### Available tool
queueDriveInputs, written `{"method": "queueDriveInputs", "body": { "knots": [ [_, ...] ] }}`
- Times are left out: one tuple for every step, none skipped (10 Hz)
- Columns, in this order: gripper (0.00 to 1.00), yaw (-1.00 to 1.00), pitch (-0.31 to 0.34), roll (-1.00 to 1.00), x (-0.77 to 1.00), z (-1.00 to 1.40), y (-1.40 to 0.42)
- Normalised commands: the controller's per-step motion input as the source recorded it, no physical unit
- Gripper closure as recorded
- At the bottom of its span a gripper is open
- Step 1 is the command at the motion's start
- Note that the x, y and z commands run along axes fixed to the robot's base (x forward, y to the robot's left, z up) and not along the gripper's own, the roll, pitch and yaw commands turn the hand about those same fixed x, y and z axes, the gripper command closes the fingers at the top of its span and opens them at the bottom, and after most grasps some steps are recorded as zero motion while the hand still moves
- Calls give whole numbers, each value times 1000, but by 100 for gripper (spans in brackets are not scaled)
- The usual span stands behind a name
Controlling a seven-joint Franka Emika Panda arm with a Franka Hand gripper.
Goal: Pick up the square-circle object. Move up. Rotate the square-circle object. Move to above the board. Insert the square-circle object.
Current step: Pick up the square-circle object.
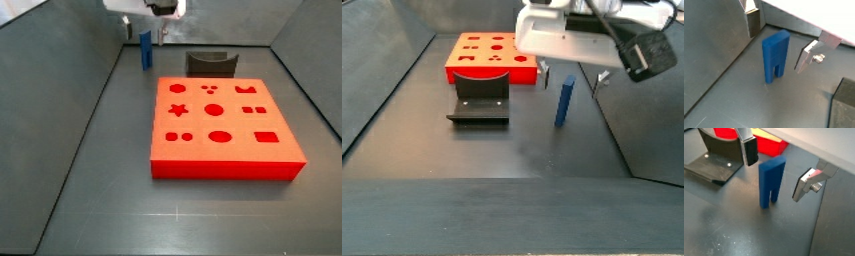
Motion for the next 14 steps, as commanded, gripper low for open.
{"method": "queueDriveInputs", "body": {
  "knots": [
    [0,-129,-51,-159,0,-277,0],
    [0,0,-19,0,-26,0,0],
    [0,0,0,0,0,0,0],
    [100,0,0,0,0,0,0],
    [100,0,0,0,0,0,0],
    [100,0,0,0,0,0,0],
    [100,0,0,0,0,0,0],
    [100,0,0,0,0,0,0],
    [100,0,0,0,0,0,0],
    [100,0,0,0,0,0,0],
    [100,0,0,0,0,0,0],
    [100,0,0,0,0,0,0],
    [100,0,0,0,0,0,0],
    [100,0,0,0,0,0,0]
  ]
}}
